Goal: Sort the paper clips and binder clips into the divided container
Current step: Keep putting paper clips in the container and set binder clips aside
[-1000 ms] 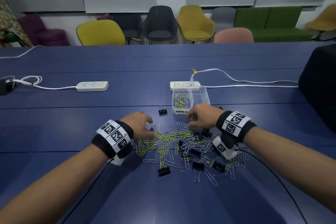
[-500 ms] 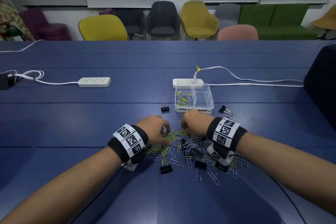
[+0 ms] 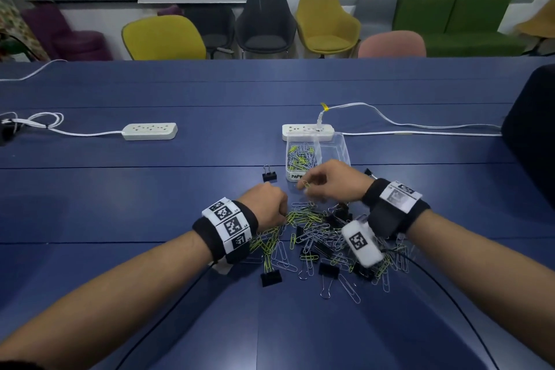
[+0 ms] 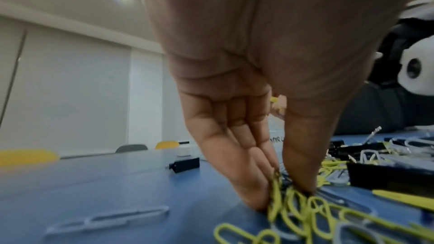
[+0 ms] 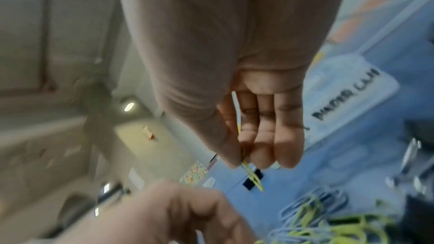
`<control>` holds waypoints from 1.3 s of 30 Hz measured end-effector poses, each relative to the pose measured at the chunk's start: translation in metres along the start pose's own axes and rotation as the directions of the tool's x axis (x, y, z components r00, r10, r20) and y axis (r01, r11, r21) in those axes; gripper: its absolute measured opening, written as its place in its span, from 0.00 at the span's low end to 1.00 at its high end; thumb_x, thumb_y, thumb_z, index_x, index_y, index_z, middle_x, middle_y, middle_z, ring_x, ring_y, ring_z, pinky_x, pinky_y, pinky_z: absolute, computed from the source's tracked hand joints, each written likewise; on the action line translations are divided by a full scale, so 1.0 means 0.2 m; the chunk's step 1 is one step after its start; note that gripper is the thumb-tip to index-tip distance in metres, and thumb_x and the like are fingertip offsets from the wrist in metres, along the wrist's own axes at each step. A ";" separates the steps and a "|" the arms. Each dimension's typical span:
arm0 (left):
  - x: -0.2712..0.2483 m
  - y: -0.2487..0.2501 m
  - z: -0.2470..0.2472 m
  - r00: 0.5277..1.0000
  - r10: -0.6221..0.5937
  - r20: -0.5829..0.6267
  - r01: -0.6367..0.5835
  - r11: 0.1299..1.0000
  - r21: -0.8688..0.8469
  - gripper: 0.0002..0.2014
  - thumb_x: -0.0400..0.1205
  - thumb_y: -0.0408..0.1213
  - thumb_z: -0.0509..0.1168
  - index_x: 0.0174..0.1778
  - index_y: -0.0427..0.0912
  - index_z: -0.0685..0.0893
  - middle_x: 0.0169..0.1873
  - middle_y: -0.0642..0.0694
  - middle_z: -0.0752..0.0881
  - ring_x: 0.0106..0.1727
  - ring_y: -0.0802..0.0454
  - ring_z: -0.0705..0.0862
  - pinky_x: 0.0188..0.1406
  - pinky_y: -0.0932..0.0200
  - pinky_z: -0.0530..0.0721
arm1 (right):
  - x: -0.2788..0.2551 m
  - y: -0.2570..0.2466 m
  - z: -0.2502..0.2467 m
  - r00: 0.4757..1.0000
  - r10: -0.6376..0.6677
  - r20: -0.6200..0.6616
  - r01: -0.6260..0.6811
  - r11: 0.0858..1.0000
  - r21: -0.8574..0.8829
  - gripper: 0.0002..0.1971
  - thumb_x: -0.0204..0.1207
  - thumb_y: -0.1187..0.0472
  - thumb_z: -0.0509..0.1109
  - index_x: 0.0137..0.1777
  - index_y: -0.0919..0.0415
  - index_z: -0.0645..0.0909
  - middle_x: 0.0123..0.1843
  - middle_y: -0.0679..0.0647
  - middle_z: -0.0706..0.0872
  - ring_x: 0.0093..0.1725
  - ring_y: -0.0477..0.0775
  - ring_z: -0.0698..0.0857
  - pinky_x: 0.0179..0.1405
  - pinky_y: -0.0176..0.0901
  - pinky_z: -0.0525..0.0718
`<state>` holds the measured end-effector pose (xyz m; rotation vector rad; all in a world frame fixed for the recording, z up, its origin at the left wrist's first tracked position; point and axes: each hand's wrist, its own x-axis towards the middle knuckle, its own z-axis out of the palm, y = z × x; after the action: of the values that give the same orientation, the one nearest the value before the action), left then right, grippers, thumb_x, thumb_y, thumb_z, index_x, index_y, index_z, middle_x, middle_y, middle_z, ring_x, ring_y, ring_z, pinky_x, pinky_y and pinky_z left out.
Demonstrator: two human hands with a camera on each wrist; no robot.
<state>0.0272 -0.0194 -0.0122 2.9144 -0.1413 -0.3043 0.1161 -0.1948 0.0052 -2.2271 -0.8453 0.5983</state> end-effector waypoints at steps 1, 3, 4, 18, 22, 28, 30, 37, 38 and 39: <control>0.00 -0.01 0.00 1.000 -0.006 0.004 0.006 1.000 -0.023 0.06 0.77 0.40 0.71 0.47 0.47 0.88 0.44 0.50 0.89 0.47 0.50 0.86 0.45 0.58 0.83 | 0.00 0.00 0.00 0.999 0.039 0.014 -0.041 0.982 0.182 0.07 0.78 0.67 0.72 0.53 0.67 0.86 0.34 0.57 0.86 0.29 0.48 0.82 0.35 0.38 0.85; 0.00 -0.02 0.01 1.000 -0.029 0.007 0.030 0.997 -0.075 0.05 0.76 0.39 0.70 0.45 0.46 0.88 0.42 0.51 0.89 0.44 0.52 0.86 0.44 0.59 0.85 | 0.00 0.02 0.00 0.992 0.108 0.067 -0.126 0.894 0.430 0.07 0.79 0.70 0.69 0.53 0.73 0.82 0.33 0.59 0.84 0.31 0.52 0.81 0.33 0.40 0.85; 0.00 -0.03 0.01 0.999 -0.038 0.010 0.039 0.995 -0.096 0.05 0.75 0.39 0.70 0.45 0.45 0.88 0.40 0.51 0.88 0.43 0.52 0.86 0.43 0.59 0.85 | 0.00 0.02 0.01 0.985 0.136 0.104 -0.170 0.851 0.498 0.05 0.80 0.70 0.67 0.53 0.72 0.80 0.31 0.57 0.83 0.33 0.52 0.81 0.30 0.39 0.83; -0.02 -0.26 -0.13 0.992 0.033 0.119 0.118 0.033 -0.992 0.04 0.76 0.34 0.67 0.45 0.42 0.83 0.45 0.45 0.90 0.38 0.55 0.86 0.32 0.66 0.82 | 0.08 0.05 0.05 0.926 0.350 0.142 -0.345 0.631 0.695 0.22 0.83 0.45 0.61 0.29 0.52 0.68 0.25 0.50 0.70 0.19 0.47 0.66 0.17 0.33 0.58; -0.01 -0.29 -0.12 0.983 0.096 0.154 0.158 -0.036 -0.987 0.02 0.78 0.35 0.65 0.46 0.44 0.80 0.38 0.47 0.87 0.35 0.55 0.82 0.31 0.64 0.82 | 0.06 0.03 0.05 0.961 0.269 0.066 -0.260 0.792 0.553 0.09 0.87 0.60 0.55 0.49 0.58 0.75 0.24 0.51 0.68 0.19 0.48 0.70 0.17 0.36 0.61; -0.01 -0.29 -0.08 0.967 0.125 0.224 0.247 -0.227 -0.942 0.11 0.78 0.40 0.48 0.34 0.43 0.72 0.23 0.48 0.70 0.23 0.53 0.65 0.22 0.63 0.65 | 0.02 0.00 0.04 0.986 0.162 -0.036 -0.166 0.958 -0.233 0.10 0.82 0.58 0.57 0.53 0.54 0.81 0.45 0.53 0.87 0.39 0.52 0.84 0.38 0.43 0.80; -0.02 -0.29 -0.07 0.959 0.129 0.252 0.275 -0.216 -0.937 0.14 0.80 0.46 0.52 0.30 0.44 0.71 0.21 0.50 0.65 0.21 0.55 0.60 0.18 0.65 0.59 | 0.00 0.00 0.06 0.989 0.131 -0.065 -0.147 0.862 -0.486 0.13 0.76 0.43 0.67 0.53 0.50 0.80 0.50 0.51 0.87 0.47 0.54 0.85 0.47 0.45 0.82; -0.01 -0.29 -0.06 0.962 0.081 0.262 0.270 -0.111 -0.956 0.15 0.83 0.46 0.57 0.32 0.46 0.68 0.17 0.54 0.61 0.14 0.62 0.57 0.10 0.73 0.52 | 0.04 0.03 0.13 0.999 -0.004 -0.031 -0.017 0.764 -0.645 0.20 0.68 0.38 0.76 0.56 0.45 0.87 0.53 0.49 0.89 0.54 0.54 0.86 0.49 0.44 0.81; -0.01 -0.29 -0.06 0.963 0.071 0.261 0.267 -0.098 -0.959 0.13 0.85 0.45 0.56 0.35 0.46 0.70 0.18 0.54 0.62 0.14 0.63 0.57 0.10 0.73 0.53 | 0.04 0.03 0.14 1.000 -0.002 -0.028 -0.016 0.774 -0.634 0.17 0.69 0.40 0.76 0.54 0.45 0.88 0.51 0.49 0.89 0.53 0.54 0.86 0.47 0.43 0.81; -0.01 -0.30 -0.05 0.964 0.054 0.260 0.264 -0.082 -0.961 0.12 0.87 0.44 0.54 0.39 0.45 0.73 0.19 0.54 0.62 0.15 0.63 0.57 0.10 0.73 0.54 | 0.04 0.02 0.14 1.000 -0.001 -0.019 -0.011 0.779 -0.627 0.14 0.70 0.43 0.76 0.53 0.46 0.88 0.50 0.48 0.89 0.52 0.54 0.86 0.46 0.43 0.81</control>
<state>0.0322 0.0406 -0.0142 1.2487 0.2365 -0.4747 0.1055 -0.1796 -0.0185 -2.8265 -1.1572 0.3124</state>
